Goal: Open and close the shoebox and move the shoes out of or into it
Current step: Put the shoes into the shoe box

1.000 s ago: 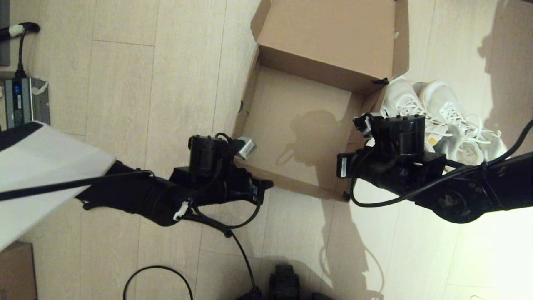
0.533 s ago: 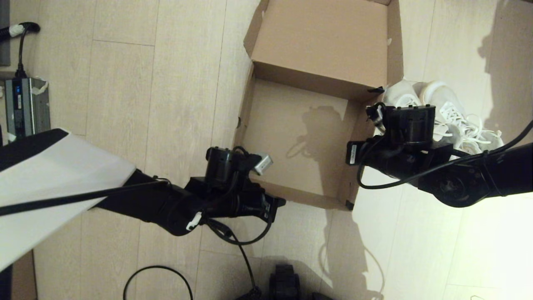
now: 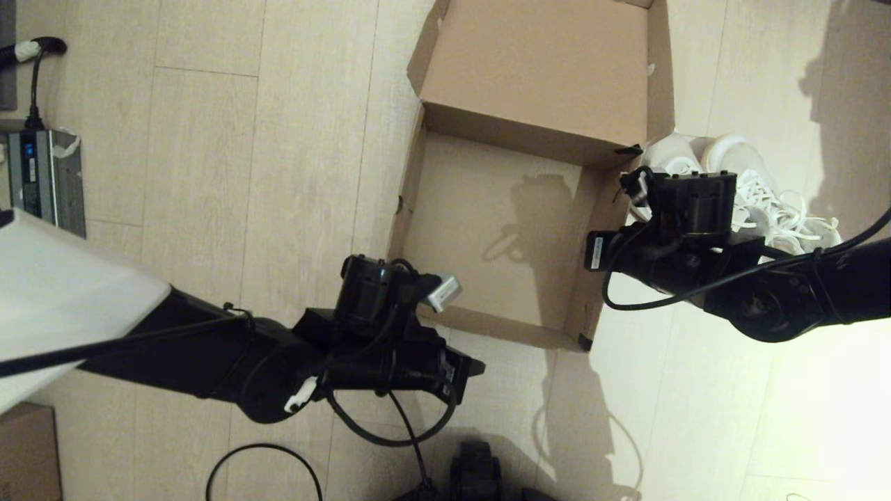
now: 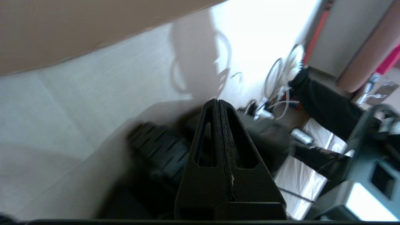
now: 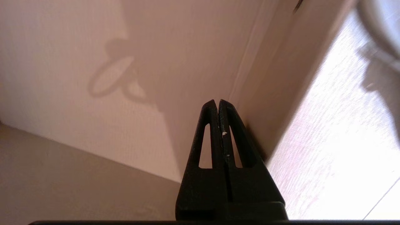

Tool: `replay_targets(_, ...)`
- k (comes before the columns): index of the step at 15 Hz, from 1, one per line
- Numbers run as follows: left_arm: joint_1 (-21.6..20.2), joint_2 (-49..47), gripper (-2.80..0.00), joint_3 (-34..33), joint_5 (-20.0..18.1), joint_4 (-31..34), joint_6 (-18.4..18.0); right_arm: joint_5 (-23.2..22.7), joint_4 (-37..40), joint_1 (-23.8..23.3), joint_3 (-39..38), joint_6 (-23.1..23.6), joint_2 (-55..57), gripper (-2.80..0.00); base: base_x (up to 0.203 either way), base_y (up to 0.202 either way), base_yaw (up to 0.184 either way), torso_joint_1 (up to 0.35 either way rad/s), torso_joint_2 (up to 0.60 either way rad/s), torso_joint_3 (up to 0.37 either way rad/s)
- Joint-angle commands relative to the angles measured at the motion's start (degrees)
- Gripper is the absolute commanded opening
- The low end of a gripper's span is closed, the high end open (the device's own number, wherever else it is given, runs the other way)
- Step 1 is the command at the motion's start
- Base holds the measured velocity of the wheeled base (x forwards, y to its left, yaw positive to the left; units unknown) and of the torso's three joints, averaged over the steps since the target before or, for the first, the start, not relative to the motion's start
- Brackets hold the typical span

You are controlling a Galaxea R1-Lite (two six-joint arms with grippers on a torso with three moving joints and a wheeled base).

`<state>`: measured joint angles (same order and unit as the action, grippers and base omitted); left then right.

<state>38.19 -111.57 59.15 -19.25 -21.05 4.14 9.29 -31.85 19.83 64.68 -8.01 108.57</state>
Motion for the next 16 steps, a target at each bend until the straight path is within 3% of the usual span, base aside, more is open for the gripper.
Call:
replay_targets(1,1.0,2.3,-2.80,1.5,0.2,-0.4,0.3,0.0,0.0,-0.1,0.6,0.0,-1.8,-2.80,0.000,0.000,0.000,0.000,0.00,0.000)
replay_targets(3,0.4,4.9,-2.80,5.9,2.9,-0.1,0.2,-0.1,1.7,-0.1,1.2,-0.1,-5.2,-2.80,0.000,0.000,0.000,0.000,0.00,0.000)
replay_targets(5,-1.8,6.6,-2.80,10.7,5.4,0.3,0.1,0.1,8.4,-0.5,5.9,-0.2,-9.8,-2.80,0.000,0.000,0.000,0.000,0.00,0.000)
replay_targets(7,-4.7,7.7,-2.80,14.8,6.0,0.5,-0.1,0.4,16.7,-4.8,12.9,1.2,-12.4,-2.80,0.000,0.000,0.000,0.000,0.00,0.000)
replay_targets(8,-5.8,7.9,-2.80,16.5,6.5,0.6,-0.1,0.5,19.2,-9.0,15.5,5.2,-13.0,-2.80,0.000,0.000,0.000,0.000,0.00,0.000)
replay_targets(9,-6.8,8.1,-2.80,18.0,7.2,0.6,-0.1,0.5,20.1,-12.7,17.4,12.3,-13.3,-2.80,0.000,0.000,0.000,0.000,0.00,0.000)
replay_targets(11,-9.2,8.4,-2.80,19.6,7.6,0.7,-0.8,0.3,17.2,-17.0,18.0,24.2,-13.9,-2.80,0.000,0.000,0.000,0.000,0.00,0.000)
replay_targets(12,-10.7,8.5,-2.80,20.1,7.6,0.7,-1.7,0.0,16.1,-18.3,17.7,28.5,-14.8,-2.80,0.000,0.000,0.000,0.000,0.00,0.000)
replay_targets(14,-14.4,8.4,-2.80,21.1,7.6,0.8,-2.5,-2.3,16.1,-22.6,16.3,31.7,-16.6,-2.80,0.000,0.000,0.000,0.000,0.00,0.000)
replay_targets(15,-16.1,8.4,-2.80,21.4,7.6,0.8,-2.7,-3.9,17.4,-25.3,15.1,33.5,-17.9,0.00,0.000,0.000,0.000,0.000,0.00,0.000)
replay_targets(16,-17.4,8.4,-2.80,21.6,7.5,0.8,-2.9,-5.2,19.9,-27.8,13.8,36.6,-19.8,0.00,0.000,0.000,0.000,0.000,0.00,0.000)
